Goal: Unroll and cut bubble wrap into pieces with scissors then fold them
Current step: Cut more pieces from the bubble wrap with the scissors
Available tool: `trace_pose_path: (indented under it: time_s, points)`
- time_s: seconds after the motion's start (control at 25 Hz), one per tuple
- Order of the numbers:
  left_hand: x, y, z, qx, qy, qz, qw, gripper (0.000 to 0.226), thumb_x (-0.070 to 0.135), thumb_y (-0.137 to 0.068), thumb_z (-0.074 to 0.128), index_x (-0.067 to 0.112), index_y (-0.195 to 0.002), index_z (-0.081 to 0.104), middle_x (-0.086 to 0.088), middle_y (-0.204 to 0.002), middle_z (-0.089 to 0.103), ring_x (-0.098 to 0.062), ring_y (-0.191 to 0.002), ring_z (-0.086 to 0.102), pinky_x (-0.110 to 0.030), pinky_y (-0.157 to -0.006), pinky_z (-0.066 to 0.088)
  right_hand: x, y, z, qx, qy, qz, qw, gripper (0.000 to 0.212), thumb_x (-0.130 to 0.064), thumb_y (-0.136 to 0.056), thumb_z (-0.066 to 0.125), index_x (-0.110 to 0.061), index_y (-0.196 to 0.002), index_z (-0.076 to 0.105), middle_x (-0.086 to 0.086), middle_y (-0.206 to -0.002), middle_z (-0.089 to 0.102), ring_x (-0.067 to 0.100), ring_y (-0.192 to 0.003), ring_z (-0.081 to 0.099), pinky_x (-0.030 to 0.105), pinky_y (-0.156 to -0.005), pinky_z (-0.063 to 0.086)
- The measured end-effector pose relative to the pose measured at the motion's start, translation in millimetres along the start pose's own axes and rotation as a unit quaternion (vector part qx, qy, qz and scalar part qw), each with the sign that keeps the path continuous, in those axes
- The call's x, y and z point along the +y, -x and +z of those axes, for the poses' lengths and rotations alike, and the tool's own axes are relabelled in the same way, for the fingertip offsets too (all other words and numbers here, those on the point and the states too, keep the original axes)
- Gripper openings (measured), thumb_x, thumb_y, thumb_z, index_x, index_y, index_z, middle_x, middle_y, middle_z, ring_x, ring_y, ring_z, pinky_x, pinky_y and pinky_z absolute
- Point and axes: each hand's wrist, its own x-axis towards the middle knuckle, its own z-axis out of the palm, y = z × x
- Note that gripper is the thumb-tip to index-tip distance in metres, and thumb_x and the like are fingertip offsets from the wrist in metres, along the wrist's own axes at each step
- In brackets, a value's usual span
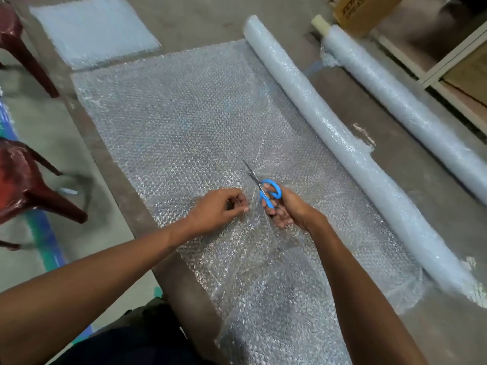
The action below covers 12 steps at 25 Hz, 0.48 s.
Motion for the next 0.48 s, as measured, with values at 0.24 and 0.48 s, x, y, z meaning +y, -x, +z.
trace_pose_path:
  time_s: [0.24, 0.48]
  points:
    - [-5.5, -0.1, 0.3, 0.023, 0.022, 0.004, 0.999, 0.013, 0.048, -0.099, 0.070, 0.035, -0.102, 0.068, 0.014, -0.086, 0.069, 0.002, -0.072, 0.060, -0.010, -0.063, 0.044, -14.2, -13.8, 6.7, 0.005, 0.027, -0.020, 0.999, 0.050, -0.054, -0.109, 0.046, -0.009, -0.095, 0.063, 0.004, -0.066, 0.051, 0.012, -0.034, 0.040, 0.022, -0.035, 0.018]
    - [-4.5, 1.3, 0.1, -0.004, 0.045, -0.017, 0.999, 0.015, 0.044, -0.099, 0.071, 0.030, -0.102, 0.070, 0.013, -0.084, 0.068, 0.005, -0.064, 0.056, -0.011, -0.057, 0.041, -20.5, -12.5, 9.7, 0.023, 0.058, -0.016, 0.998, 0.050, -0.054, -0.110, 0.045, -0.009, -0.096, 0.063, 0.002, -0.066, 0.055, 0.014, -0.037, 0.042, 0.023, -0.035, 0.023]
